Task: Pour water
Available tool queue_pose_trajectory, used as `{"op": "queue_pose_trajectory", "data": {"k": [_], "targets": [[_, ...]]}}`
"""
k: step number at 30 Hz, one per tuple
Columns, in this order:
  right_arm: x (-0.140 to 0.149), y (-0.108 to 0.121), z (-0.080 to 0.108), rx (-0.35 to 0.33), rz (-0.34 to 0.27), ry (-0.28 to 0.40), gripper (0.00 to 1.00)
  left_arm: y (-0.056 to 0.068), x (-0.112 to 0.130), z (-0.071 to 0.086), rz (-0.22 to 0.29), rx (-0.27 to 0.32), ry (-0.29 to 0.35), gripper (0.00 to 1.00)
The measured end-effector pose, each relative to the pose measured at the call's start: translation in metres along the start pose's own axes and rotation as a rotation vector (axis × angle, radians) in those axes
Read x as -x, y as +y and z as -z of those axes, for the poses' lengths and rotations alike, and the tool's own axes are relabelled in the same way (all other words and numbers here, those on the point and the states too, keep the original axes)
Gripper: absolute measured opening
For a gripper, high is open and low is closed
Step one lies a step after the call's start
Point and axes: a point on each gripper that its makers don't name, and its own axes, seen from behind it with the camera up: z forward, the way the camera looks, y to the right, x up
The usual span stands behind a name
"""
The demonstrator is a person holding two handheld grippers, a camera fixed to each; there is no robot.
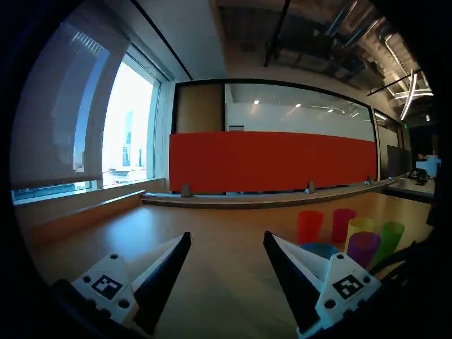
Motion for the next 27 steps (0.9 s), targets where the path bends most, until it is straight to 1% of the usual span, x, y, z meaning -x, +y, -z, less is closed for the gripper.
{"op": "queue_pose_trajectory", "data": {"k": [11,15,20,24,27], "targets": [[0.017,-0.004,-0.007,-0.045,-0.028,0.016,0.99,0.0,0.0,0.0,0.0,0.0,0.0,0.96],[0.018,0.0,-0.012,-0.033,-0.05,0.026,0.99,0.0,0.0,0.0,0.0,0.0,0.0,0.96],[0.019,-0.002,-0.015,-0.042,-0.076,0.056,0.99,-0.001,0.0,0.0,0.0,0.0,0.0,0.96],[0.03,0.0,-0.017,-0.04,-0.096,0.045,0.99,0.0,0.0,0.0,0.0,0.0,0.0,0.96],[0.04,0.003,-0.019,-0.026,-0.089,0.03,0.99,0.0,0.0,0.0,0.0,0.0,0.0,0.96]]}}
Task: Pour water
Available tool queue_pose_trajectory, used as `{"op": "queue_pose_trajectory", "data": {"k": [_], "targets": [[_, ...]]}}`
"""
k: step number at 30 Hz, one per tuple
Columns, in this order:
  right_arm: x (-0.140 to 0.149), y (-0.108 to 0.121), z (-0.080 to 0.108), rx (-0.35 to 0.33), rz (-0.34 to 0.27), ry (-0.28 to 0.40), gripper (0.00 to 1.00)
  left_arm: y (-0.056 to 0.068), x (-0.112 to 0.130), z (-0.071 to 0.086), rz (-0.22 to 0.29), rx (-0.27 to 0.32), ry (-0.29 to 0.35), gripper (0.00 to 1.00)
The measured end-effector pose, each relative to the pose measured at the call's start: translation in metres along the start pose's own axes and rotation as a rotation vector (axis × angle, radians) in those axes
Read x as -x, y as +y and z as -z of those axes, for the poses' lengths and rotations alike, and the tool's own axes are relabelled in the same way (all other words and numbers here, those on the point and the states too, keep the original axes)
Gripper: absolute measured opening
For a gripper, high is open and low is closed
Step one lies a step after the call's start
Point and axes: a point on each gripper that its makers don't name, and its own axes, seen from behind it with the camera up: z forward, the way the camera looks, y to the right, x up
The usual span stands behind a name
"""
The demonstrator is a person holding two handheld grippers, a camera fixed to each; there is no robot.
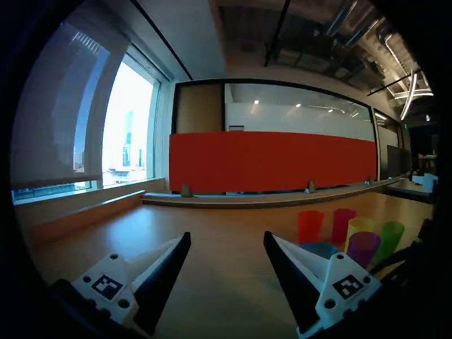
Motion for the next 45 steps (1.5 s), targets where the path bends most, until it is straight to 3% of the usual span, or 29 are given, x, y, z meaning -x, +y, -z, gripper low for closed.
{"op": "queue_pose_trajectory", "data": {"k": [17,45], "targets": [[0.028,0.01,0.001,0.021,0.021,-0.043,0.99,0.0,0.0,0.0,0.0,0.0,0.0,0.96],[0.031,0.011,0.002,0.029,0.046,-0.058,0.99,0.0,0.0,0.0,0.0,0.0,0.0,0.96]]}}
